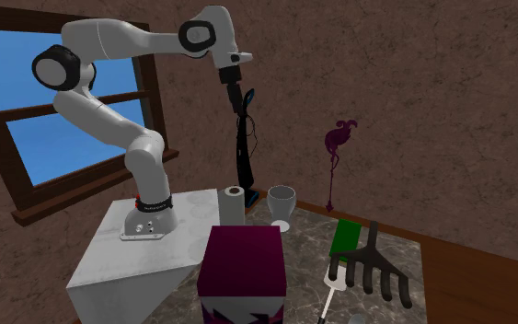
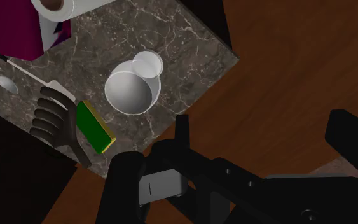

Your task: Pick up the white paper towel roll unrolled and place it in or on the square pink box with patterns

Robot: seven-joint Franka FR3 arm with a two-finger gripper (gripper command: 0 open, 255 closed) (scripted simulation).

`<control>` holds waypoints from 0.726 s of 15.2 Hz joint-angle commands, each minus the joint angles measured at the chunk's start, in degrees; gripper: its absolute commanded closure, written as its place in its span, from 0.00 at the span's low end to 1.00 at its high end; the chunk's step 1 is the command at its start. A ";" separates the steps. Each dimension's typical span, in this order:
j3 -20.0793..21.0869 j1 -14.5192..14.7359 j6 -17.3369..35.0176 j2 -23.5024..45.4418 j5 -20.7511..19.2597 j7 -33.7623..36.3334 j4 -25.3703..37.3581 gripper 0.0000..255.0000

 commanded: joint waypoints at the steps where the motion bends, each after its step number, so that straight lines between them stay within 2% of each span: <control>1: 0.00 0.00 0.00 0.00 0.00 0.00 0.00 0.00; 11: -12.79 -4.19 6.46 -5.36 -7.14 -12.41 -12.07 0.00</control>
